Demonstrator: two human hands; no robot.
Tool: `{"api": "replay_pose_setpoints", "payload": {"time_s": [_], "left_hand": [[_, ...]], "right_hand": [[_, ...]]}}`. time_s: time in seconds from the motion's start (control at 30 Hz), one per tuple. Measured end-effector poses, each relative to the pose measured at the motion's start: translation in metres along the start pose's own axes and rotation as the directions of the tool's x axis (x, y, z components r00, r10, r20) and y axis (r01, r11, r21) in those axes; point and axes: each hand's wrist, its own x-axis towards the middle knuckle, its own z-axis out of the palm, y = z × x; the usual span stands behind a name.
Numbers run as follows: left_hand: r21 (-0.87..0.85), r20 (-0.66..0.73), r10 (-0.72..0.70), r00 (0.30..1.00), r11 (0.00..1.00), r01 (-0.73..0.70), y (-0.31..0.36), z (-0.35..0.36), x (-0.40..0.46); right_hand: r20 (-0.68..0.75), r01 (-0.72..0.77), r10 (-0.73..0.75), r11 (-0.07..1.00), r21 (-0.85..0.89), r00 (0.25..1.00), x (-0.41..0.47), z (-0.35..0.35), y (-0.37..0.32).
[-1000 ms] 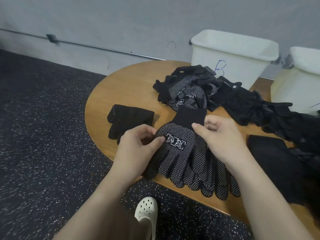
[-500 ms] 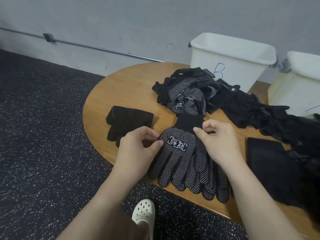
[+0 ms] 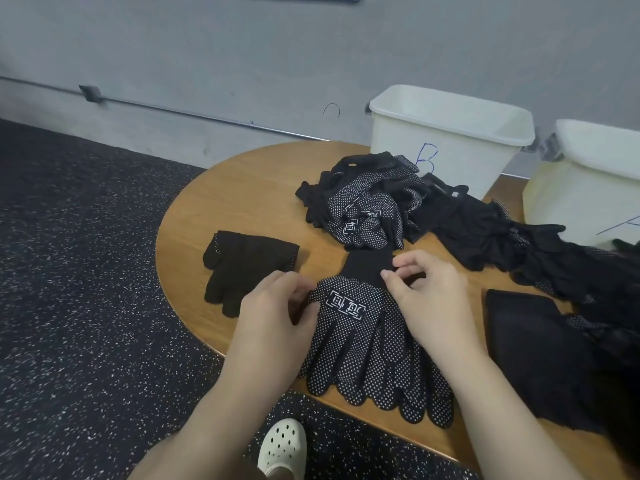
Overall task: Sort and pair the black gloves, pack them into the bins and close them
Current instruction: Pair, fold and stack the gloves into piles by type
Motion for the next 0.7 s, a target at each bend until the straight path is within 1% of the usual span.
{"api": "replay_pose_setpoints", "payload": {"time_s": [0.1,0.17,0.27,0.33,0.4,0.47,0.57,0.63,0.7], "left_hand": [[-0.001,-0.004,0.069,0.998,0.998,-0.069,0.0,-0.001,0.0],[0.015,0.017,0.137,0.99,0.99,-0.137,0.001,-0.002,0.0],[0.045,0.165,0.195,0.967,0.978,-0.205,0.005,0.001,-0.003],[0.076,0.285,0.244,0.927,0.958,-0.275,0.008,0.007,-0.005],[0.137,0.397,0.272,0.877,0.927,-0.35,0.009,0.015,-0.006],[0.198,0.475,0.26,0.841,0.899,-0.39,0.007,0.021,-0.009],[0.273,0.519,0.24,0.821,0.863,-0.425,0.003,0.026,-0.011],[0.3,0.539,0.233,0.809,0.844,-0.444,0.002,0.026,-0.012],[0.308,0.559,0.229,0.797,0.835,-0.456,0.002,0.024,-0.012]], "right_hand": [[-0.083,0.07,-0.074,0.996,-0.05,0.994,-0.004,-0.008,0.001],[-0.094,0.124,-0.13,0.99,-0.071,0.987,-0.007,-0.013,0.001],[-0.059,0.208,-0.214,0.974,-0.084,0.975,-0.017,-0.017,0.002],[-0.022,0.273,-0.276,0.958,-0.093,0.961,-0.026,-0.014,0.003],[0.067,0.305,-0.299,0.945,-0.117,0.952,-0.037,-0.009,0.001],[0.212,0.296,-0.264,0.946,-0.134,0.941,-0.044,-0.005,0.0],[0.42,0.351,-0.218,0.896,-0.273,0.881,-0.046,-0.002,0.007],[0.479,0.385,-0.189,0.853,-0.352,0.857,-0.045,-0.003,0.011],[0.499,0.389,-0.168,0.839,-0.38,0.85,-0.043,-0.005,0.012]]}}
